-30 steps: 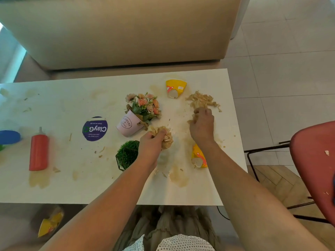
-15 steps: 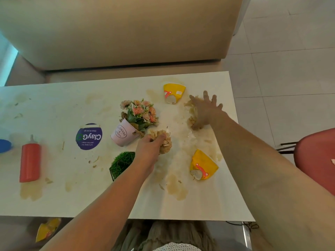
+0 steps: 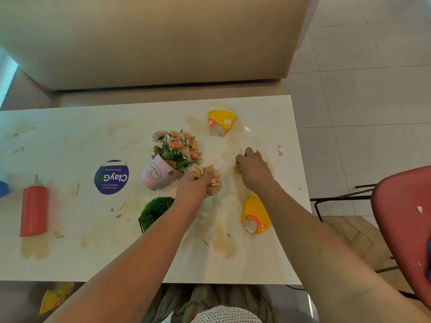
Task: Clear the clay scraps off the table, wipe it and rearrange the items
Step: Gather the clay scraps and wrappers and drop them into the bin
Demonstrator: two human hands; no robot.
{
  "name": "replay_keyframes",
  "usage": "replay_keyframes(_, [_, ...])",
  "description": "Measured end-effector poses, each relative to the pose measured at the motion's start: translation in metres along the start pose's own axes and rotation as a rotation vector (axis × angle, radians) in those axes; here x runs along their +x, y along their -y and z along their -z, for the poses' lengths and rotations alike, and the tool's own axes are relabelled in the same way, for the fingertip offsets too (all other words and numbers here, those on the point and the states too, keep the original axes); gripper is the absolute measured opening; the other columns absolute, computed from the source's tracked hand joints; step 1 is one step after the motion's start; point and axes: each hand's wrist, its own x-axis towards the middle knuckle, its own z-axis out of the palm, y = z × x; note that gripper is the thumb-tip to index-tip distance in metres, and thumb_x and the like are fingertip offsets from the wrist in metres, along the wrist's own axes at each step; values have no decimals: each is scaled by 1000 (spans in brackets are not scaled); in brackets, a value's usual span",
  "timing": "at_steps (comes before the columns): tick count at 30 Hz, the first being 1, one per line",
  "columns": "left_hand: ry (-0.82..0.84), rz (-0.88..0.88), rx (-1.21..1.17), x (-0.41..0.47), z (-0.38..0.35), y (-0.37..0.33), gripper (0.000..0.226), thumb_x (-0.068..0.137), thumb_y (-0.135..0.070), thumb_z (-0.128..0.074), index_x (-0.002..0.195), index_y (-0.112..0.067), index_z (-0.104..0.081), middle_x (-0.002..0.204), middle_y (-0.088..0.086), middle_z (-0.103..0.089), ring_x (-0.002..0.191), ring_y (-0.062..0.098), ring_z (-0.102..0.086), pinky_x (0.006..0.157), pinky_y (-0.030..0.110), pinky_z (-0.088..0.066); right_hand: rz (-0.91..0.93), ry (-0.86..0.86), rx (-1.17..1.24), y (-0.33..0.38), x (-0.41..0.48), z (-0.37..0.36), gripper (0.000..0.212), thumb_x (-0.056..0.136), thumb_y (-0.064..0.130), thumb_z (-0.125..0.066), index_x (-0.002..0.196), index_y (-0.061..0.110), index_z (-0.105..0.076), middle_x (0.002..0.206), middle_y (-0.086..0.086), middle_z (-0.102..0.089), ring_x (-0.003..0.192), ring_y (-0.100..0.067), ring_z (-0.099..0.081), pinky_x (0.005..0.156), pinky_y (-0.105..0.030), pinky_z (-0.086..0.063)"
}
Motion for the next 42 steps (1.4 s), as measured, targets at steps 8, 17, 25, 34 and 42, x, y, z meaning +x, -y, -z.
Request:
replay_keyframes(8, [9,-1,-16,-6,3,-2,18,94,-26,-75,103,-10,-74,101,8,-79,98,24,-76,98,49,-58,-234,-217,346,-35,10,19,37,86,-10,-49,113,9,-66,113,-12,-48,96,-33,-55,75,-35,-49])
replay_keyframes(17, [20,-75,-187,-29,32,-33,10,98,-19,-70,107,-15,-72,104,0,-80,101,18,-75,85,30,-58,-302,-294,931,11,-17,65,29,82,8,-69,106,23,-73,97,8,-69,87,-20,-68,78,-38,-61])
replay_keyframes(25, [-107,-159,-350,-56,117,-55,22,98,-16,-68,116,-4,-70,114,10,-77,106,22,-74,96,40,-57,-2,-203,951,122,-29,90,22,85,19,-75,105,27,-70,97,16,-63,96,-19,-64,83,-38,-57])
replay_keyframes(34, [-329,-208,-532,-83,253,-37,17,100,-12,-65,113,-3,-69,114,14,-76,106,27,-73,98,42,-56,286,82,887,288,-32,85,26,87,19,-77,110,29,-68,99,10,-66,93,-19,-67,78,-35,-60])
replay_keyframes(42, [-596,-203,-690,-97,419,2,4,101,-12,-63,103,-11,-67,111,11,-73,93,17,-74,80,31,-59,432,290,807,476,-40,25,21,86,22,-74,106,27,-72,97,3,-72,82,-24,-72,75,-43,-62])
